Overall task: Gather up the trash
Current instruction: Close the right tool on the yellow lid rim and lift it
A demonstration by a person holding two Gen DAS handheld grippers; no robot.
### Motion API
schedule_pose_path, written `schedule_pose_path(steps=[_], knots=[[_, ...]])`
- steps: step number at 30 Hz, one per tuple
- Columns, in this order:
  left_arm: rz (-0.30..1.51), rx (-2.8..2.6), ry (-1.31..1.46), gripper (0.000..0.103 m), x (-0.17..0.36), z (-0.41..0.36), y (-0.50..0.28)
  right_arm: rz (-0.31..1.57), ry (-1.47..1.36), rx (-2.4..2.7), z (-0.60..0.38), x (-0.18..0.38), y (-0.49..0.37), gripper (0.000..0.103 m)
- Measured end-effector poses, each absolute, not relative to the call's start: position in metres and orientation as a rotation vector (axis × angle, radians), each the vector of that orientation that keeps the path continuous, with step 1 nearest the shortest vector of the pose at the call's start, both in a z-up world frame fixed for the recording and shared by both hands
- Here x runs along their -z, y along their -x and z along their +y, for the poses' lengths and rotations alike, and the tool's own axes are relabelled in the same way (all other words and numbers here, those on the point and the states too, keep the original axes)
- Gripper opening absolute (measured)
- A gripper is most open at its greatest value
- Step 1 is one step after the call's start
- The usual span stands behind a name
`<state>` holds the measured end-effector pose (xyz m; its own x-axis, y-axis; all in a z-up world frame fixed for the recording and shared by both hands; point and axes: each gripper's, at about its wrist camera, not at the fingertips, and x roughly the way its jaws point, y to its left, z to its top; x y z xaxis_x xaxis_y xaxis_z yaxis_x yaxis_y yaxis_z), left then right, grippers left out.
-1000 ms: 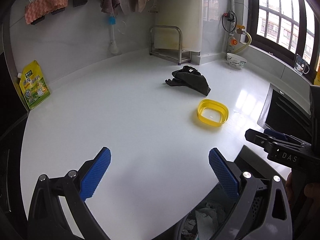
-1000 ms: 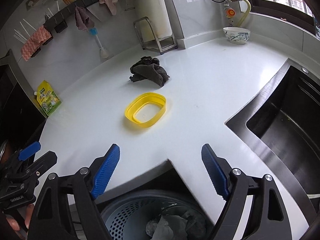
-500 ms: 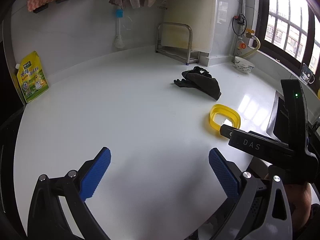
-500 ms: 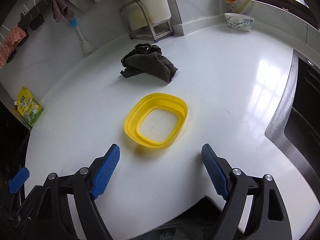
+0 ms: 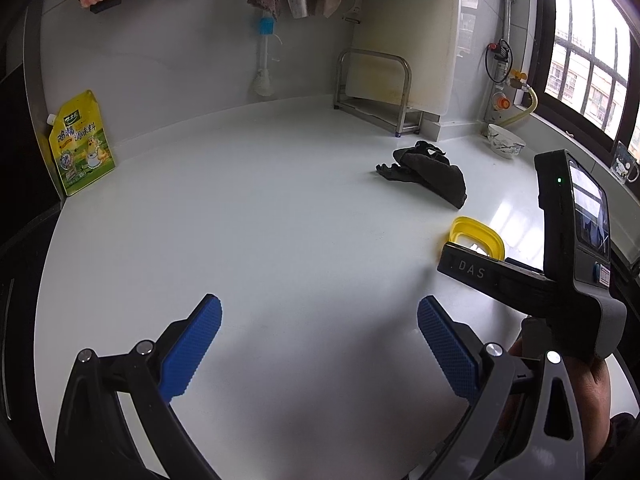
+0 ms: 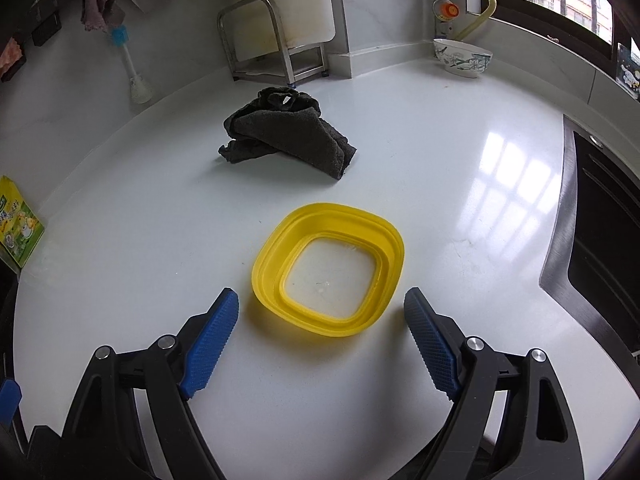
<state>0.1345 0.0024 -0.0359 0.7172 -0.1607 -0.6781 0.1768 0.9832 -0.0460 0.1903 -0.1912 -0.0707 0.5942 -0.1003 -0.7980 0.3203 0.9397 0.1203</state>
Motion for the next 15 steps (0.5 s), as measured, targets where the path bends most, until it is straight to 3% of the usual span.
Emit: schedule_pose_path(steps=[10, 13, 15], knots=[[0.754, 0.163, -0.025, 0.097, 0.033, 0.008, -0.141, 0.890, -0.160, 0.296, -0.184, 0.078, -0.200, 0.080], [0.762, 0.158, -0.013, 0.097, 0.032, 0.007, -0.147, 0.882, -0.143, 0.283, -0.184, 0.078, -0.201, 0.072], [0.761, 0.161, -0.016, 0.097, 0.029, 0.004, -0.152, 0.887, -0.147, 0.267, -0.187, 0.077, -0.202, 0.072]])
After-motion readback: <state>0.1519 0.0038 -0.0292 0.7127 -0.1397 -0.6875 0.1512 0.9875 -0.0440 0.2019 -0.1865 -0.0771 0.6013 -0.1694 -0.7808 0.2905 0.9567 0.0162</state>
